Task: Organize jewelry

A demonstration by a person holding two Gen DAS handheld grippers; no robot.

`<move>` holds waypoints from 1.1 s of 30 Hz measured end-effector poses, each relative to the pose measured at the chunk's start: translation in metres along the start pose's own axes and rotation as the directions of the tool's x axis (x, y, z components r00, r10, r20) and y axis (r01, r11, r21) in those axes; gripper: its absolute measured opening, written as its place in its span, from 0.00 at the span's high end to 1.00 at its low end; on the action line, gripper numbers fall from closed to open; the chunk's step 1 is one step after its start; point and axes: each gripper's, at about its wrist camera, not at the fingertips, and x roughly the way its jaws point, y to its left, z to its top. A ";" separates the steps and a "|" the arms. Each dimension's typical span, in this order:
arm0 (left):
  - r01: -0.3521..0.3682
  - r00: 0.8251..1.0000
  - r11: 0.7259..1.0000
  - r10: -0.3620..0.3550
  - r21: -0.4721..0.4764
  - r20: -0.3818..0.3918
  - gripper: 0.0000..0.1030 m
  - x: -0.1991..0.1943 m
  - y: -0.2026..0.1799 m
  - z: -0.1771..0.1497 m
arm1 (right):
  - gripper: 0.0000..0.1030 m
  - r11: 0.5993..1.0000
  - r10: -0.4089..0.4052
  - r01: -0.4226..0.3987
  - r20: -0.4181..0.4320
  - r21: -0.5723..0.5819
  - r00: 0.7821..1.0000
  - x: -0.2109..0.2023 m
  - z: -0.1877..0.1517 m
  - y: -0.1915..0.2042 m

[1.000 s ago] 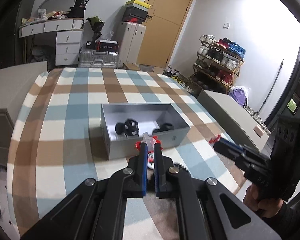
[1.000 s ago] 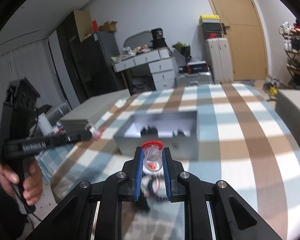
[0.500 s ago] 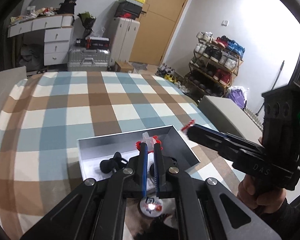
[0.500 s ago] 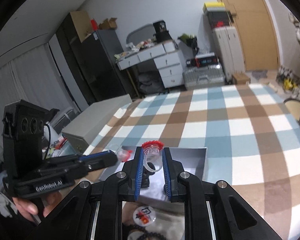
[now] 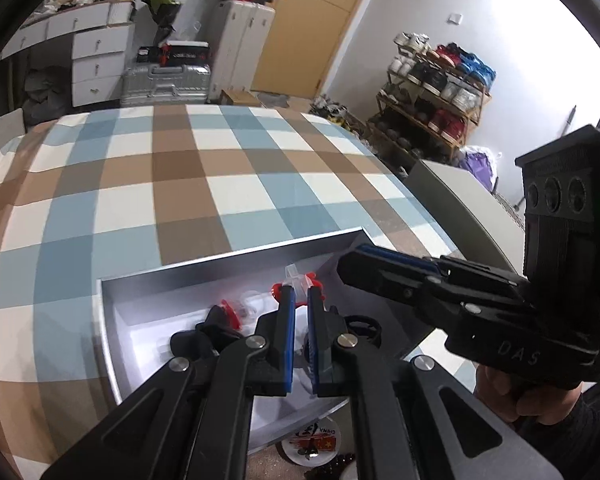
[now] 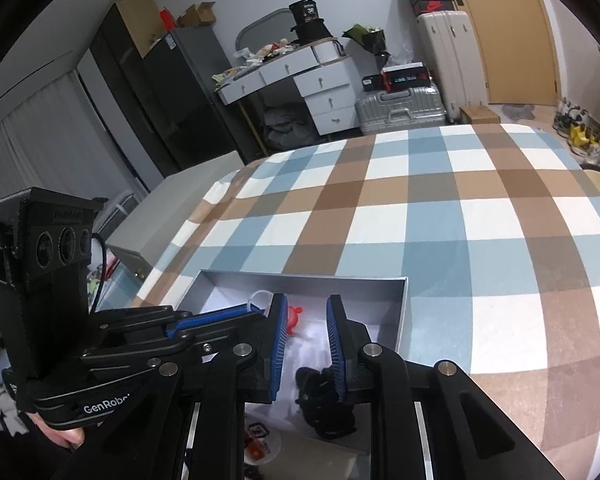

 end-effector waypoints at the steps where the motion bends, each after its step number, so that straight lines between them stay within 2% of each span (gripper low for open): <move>1: -0.008 1.000 1.000 0.008 -0.001 -0.004 0.99 0.001 -0.001 0.000 | 0.80 1.000 -0.003 0.002 0.007 0.006 1.000 -0.003 -0.001 -0.001; 3: -0.039 0.999 0.999 0.039 0.011 -0.010 0.98 0.000 -0.003 -0.001 | 0.80 1.000 -0.011 0.011 0.023 0.013 1.000 -0.008 -0.001 -0.002; 5: -0.025 0.999 0.999 0.026 0.029 -0.021 0.97 0.000 -0.006 -0.001 | 0.80 1.000 -0.012 0.012 0.036 0.020 0.999 -0.015 -0.003 -0.003; 6: -0.024 0.999 0.999 0.025 0.036 -0.021 0.92 -0.001 -0.009 -0.002 | 0.76 1.000 -0.020 0.019 0.041 0.025 0.999 -0.018 -0.004 -0.004; 7: -0.029 0.999 0.999 0.030 0.041 -0.021 0.78 -0.001 -0.009 -0.002 | 0.69 0.999 -0.024 0.023 0.047 0.030 0.999 -0.021 -0.005 -0.003; 8: -0.039 0.999 0.998 0.040 0.043 -0.020 0.70 -0.002 -0.011 -0.003 | 0.49 0.999 -0.033 0.031 0.058 0.038 0.998 -0.025 -0.006 -0.004; 9: -0.046 0.999 0.998 0.046 0.039 -0.012 0.57 -0.005 -0.012 -0.004 | 0.40 0.998 -0.044 0.040 0.076 0.047 0.996 -0.030 -0.008 -0.004; 10: -0.048 0.999 0.998 0.048 0.031 -0.002 0.51 -0.009 -0.013 -0.005 | 0.40 0.998 -0.047 0.043 0.093 0.051 0.995 -0.036 -0.010 -0.003; 14: -0.060 0.998 0.998 0.059 0.032 0.023 0.51 -0.021 -0.019 -0.008 | 0.39 0.997 -0.061 0.056 0.122 0.050 0.991 -0.053 -0.016 0.001; 17: -0.094 0.995 0.994 0.092 0.061 0.043 0.51 -0.029 -0.028 -0.013 | 0.19 0.993 -0.101 0.089 0.161 0.078 0.982 -0.068 -0.023 0.003; 23: -0.107 0.992 0.993 0.103 0.053 0.074 0.50 -0.045 -0.037 -0.020 | 0.14 0.991 -0.128 0.116 0.188 0.073 0.974 -0.090 -0.034 0.013; 27: -0.131 0.986 0.990 0.125 0.047 0.109 0.38 -0.058 -0.039 -0.026 | 0.02 0.989 -0.135 0.119 0.208 0.089 0.969 -0.104 -0.045 0.020; 29: -0.142 0.982 0.989 0.137 0.031 0.129 0.33 -0.065 -0.038 -0.031 | 0.02 0.990 -0.130 0.114 0.213 0.087 0.968 -0.107 -0.052 0.025; 31: -0.163 0.975 0.987 0.160 0.004 0.152 0.21 -0.072 -0.035 -0.038 | 0.01 0.991 -0.128 0.117 0.202 0.068 0.971 -0.107 -0.058 0.031; 33: -0.181 0.967 0.983 0.185 -0.038 0.177 0.19 -0.078 -0.029 -0.047 | 0.01 0.992 -0.127 0.122 0.179 0.043 0.976 -0.102 -0.065 0.036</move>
